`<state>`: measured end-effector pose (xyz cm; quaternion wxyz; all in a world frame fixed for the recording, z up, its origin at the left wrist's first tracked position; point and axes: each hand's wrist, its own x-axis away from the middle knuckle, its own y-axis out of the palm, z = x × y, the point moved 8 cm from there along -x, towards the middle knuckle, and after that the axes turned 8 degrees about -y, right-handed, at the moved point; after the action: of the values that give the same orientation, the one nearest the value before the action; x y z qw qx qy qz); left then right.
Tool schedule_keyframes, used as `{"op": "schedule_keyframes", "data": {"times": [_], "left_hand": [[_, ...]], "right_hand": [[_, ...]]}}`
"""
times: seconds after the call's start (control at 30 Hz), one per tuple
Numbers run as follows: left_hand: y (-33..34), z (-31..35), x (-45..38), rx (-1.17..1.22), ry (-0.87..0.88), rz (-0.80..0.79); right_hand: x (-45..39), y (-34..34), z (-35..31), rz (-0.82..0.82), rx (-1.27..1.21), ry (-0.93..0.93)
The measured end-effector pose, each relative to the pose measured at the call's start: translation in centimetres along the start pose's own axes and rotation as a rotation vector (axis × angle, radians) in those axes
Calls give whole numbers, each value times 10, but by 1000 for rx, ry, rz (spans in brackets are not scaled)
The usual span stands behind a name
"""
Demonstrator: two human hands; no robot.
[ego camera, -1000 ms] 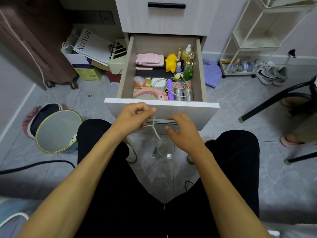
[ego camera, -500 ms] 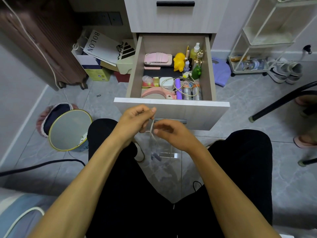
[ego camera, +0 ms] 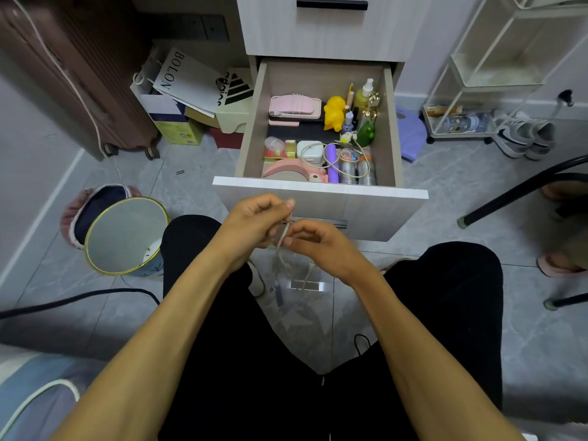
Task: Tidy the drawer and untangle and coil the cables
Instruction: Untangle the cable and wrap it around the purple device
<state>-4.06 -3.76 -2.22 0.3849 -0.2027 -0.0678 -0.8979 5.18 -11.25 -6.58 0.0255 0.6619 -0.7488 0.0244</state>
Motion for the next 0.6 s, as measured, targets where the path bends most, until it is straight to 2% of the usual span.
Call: {"op": "schedule_keyframes", "data": {"times": [0.2,0.33,0.47,0.6], "left_hand": [[-7,-5,0,9,-13,-11],[-15,-8,-1,-67,-10,13],[-19,-12,-2,-224,-4,61],[0,-10,-6,-360,33,20]], "right_hand": [[4,-6,6,-6,33,50],[6,-21,14,134,-156,113],[10,-31,11,103,91,89],[8,-31,-2,110,143,71]]}}
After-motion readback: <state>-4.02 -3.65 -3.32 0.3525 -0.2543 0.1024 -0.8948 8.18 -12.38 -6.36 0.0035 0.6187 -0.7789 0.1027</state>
